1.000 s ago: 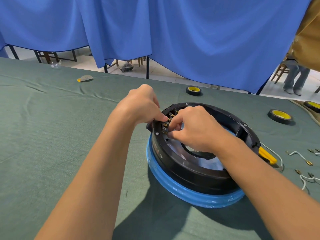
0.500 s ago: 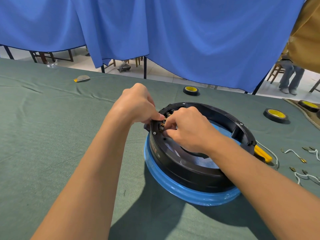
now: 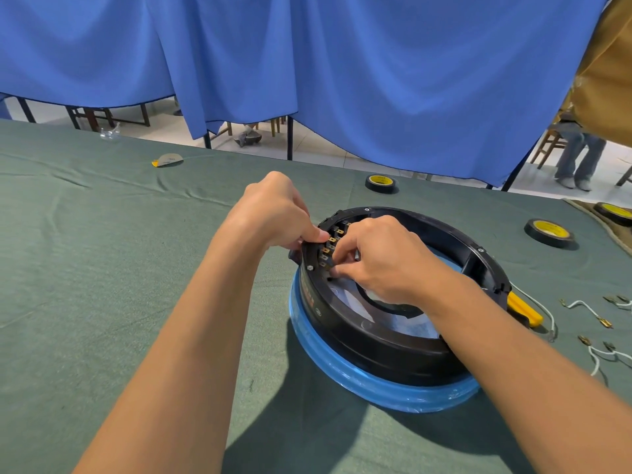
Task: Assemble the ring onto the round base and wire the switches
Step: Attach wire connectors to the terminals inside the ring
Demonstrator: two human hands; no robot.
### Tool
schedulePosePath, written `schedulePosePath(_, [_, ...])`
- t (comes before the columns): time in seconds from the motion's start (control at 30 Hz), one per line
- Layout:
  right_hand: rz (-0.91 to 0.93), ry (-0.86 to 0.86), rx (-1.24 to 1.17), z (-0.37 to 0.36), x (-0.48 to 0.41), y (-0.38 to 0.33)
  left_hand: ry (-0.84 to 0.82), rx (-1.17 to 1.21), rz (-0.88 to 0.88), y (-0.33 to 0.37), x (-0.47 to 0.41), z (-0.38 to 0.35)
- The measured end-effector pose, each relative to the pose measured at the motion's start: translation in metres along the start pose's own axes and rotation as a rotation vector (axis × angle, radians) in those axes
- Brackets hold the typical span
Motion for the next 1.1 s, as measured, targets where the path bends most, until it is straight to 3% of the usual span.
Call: schedulePosePath(1.1, [-0.014,0.040,0.001,-0.0008,0.0012,-0.0062,-0.044,0.045,0.004,-0.0055,-0.0060,-0.0013])
Point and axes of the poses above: each hand's wrist, its own x-axis away from the middle knuckle, its own z-axis out of the back of the hand, y = z × x, the point moved 4 cm from there along -x, towards the middle knuckle, and after that the axes turned 10 degrees about -y, right-handed, at the moved point
